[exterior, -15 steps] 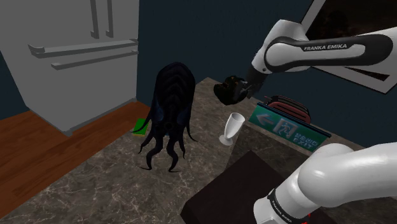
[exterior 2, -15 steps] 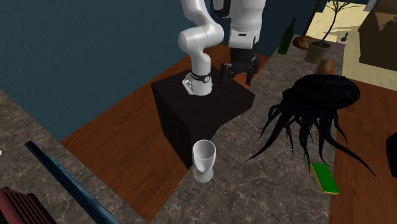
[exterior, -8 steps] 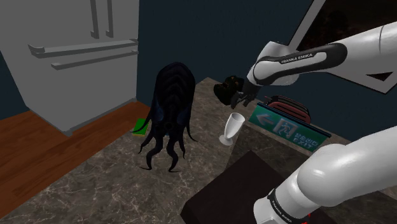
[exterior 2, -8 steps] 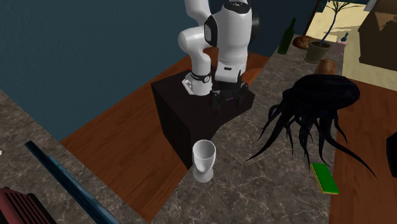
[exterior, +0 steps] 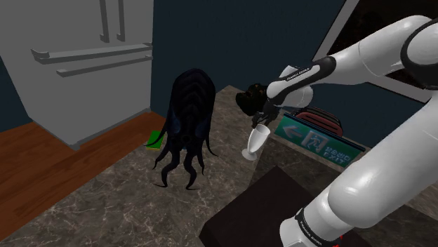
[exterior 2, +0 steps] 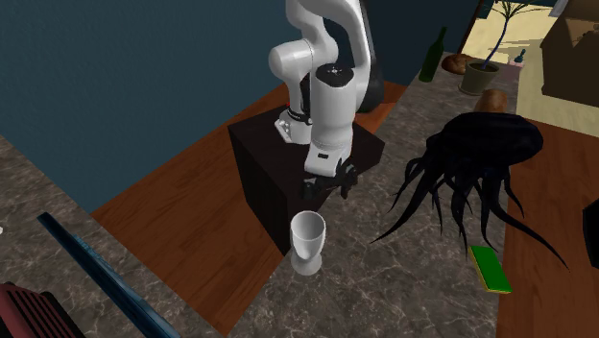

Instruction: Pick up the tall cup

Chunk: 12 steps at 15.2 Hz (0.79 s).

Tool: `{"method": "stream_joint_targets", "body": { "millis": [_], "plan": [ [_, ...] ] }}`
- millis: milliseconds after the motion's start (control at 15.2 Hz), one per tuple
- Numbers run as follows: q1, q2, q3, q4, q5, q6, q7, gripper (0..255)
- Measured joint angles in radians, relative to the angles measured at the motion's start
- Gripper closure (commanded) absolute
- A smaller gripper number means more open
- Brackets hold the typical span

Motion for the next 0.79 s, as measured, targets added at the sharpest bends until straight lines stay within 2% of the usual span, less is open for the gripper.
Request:
{"method": "stream_joint_targets", "body": {
  "millis": [264,726,792],
  "plan": [
    [-0.014,0.138,-0.011,0.055,0.124,0.062,-0.119,0],
    [-0.038,0.245,0.027,0.060,0.239,0.151,-0.207,0],
    [-0.040,0.253,0.031,0.062,0.246,0.156,-0.213,255]
  ]
}}
